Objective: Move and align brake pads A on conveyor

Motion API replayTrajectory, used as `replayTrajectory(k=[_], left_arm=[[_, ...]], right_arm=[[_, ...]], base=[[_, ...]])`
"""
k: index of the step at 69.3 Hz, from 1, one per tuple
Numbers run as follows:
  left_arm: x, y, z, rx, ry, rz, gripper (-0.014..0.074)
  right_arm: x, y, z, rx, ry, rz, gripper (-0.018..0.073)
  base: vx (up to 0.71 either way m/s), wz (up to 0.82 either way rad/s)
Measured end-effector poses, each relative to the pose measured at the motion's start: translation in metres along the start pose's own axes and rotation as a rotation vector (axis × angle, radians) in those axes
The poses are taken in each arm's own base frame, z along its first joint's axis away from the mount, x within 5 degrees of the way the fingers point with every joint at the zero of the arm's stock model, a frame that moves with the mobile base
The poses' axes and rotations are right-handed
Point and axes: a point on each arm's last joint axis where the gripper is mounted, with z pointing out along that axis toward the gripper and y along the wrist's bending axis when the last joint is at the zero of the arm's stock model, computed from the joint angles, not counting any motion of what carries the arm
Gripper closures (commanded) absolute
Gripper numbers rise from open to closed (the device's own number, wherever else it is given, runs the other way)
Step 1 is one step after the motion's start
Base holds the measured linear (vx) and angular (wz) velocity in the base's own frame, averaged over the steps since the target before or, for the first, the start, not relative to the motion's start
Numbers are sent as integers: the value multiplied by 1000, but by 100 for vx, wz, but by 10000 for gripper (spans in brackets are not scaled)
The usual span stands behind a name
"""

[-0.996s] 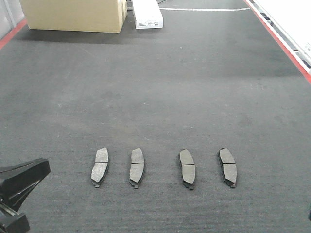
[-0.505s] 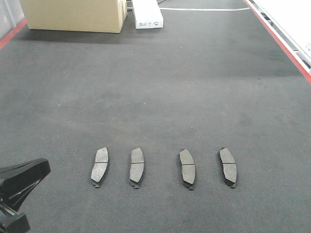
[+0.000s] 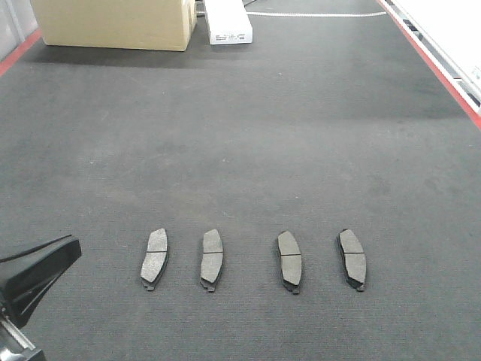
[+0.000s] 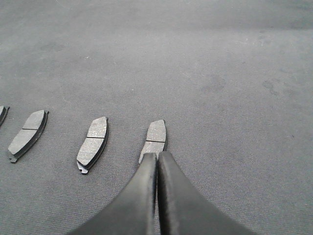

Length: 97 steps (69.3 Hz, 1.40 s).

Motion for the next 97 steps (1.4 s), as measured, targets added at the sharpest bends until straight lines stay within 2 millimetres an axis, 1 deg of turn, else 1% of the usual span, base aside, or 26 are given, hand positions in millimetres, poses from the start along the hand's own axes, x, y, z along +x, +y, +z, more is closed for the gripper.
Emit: replayTrajectory(k=[84, 89, 97], left_arm=[[0, 0, 0, 0, -1, 37, 603], [-2, 0, -3, 0, -17, 65, 603], [-6, 0, -19, -7, -76, 127, 603]], right_arm=[[0, 0, 0, 0, 0, 0, 565], [0, 0, 0, 0, 0, 0, 565], [0, 0, 0, 0, 0, 0, 565]], base=[[0, 0], [0, 0], [0, 0]])
